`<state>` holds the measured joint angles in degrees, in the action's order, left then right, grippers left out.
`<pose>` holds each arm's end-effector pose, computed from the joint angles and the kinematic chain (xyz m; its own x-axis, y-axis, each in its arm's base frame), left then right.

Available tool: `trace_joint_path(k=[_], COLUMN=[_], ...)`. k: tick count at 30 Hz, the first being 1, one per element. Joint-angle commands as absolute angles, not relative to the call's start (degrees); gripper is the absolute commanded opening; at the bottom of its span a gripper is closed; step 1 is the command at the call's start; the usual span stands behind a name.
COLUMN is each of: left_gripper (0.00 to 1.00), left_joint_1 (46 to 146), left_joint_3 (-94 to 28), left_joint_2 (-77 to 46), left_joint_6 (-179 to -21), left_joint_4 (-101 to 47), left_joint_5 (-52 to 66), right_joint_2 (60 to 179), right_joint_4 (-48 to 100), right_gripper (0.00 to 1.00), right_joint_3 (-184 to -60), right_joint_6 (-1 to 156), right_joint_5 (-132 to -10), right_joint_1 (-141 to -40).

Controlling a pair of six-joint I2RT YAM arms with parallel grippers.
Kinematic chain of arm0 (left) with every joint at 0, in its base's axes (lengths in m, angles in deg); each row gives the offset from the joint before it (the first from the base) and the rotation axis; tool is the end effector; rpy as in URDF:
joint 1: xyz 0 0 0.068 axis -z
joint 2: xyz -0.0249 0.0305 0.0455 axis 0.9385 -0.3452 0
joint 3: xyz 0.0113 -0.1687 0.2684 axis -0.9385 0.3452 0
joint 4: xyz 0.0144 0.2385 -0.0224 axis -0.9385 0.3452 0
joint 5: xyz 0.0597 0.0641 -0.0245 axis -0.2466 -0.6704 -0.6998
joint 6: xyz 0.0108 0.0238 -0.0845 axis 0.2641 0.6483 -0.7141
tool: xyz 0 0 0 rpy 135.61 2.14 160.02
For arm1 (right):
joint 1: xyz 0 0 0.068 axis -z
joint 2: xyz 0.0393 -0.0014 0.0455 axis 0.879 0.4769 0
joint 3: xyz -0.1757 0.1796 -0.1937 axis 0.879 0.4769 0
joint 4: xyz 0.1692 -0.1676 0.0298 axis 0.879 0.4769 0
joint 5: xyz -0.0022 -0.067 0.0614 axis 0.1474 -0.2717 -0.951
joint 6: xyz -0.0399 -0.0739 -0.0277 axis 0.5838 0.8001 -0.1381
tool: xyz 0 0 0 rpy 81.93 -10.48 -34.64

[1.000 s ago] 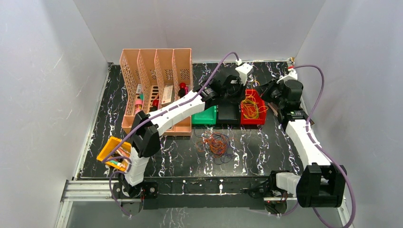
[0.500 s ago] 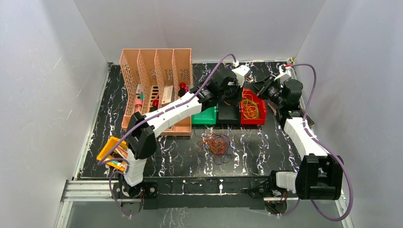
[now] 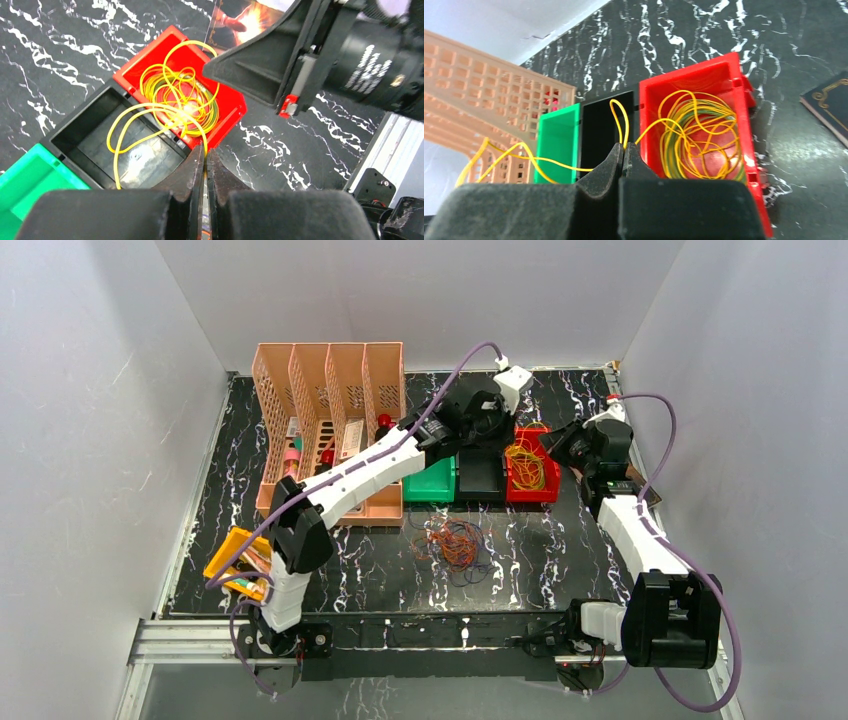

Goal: Untangle the cables

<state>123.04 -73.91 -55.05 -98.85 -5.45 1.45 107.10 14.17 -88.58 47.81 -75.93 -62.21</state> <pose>0.3066 -0.4169 0.3913 -0.3644 0.1836 -0.9130 0.7742 0.6046 -0.1874 0.2771 0.0203 0.3190 -0.3350 0.5776 -0.7444 -0.0261 0.7841 0.6201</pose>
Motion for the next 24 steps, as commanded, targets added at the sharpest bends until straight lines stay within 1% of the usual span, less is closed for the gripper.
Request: trace_joint_path(k=[1,6,11,17,24], left_gripper=[0.00,0.00,0.00,0.00,0.00], left_joint_1=[123.1,123.1,123.1,122.9,122.3], left_joint_3=[-79.5,-84.8,-91.1,-96.0,-97.2], left_joint_2=[-56.8,-61.5,-67.4,-73.5,-78.1], left_joint_6=[-97.3,-97.5,-97.5,-97.0,-98.4], left_joint_4=[-2.4,-1.9,-1.1,-1.3,-4.3], left_joint_5=[4.8,7.7,11.0,12.7,17.5], right_joint_2=[105.7,105.0,106.1,105.9,104.9], right_joint_4=[15.1,16.1,17.7,17.7,18.9], right_gripper=[0.00,0.00,0.00,0.00,0.00], right_joint_3=[-88.7,-88.1,-88.7,-88.4,-88.9], right_joint_6=[51.8,53.1,54.1,54.6,55.7], right_joint_5=[-67.7,-61.8,-59.4,-60.8,-63.1], right_joint_1=[-61.9,-60.3,-60.3,-60.2,-59.7])
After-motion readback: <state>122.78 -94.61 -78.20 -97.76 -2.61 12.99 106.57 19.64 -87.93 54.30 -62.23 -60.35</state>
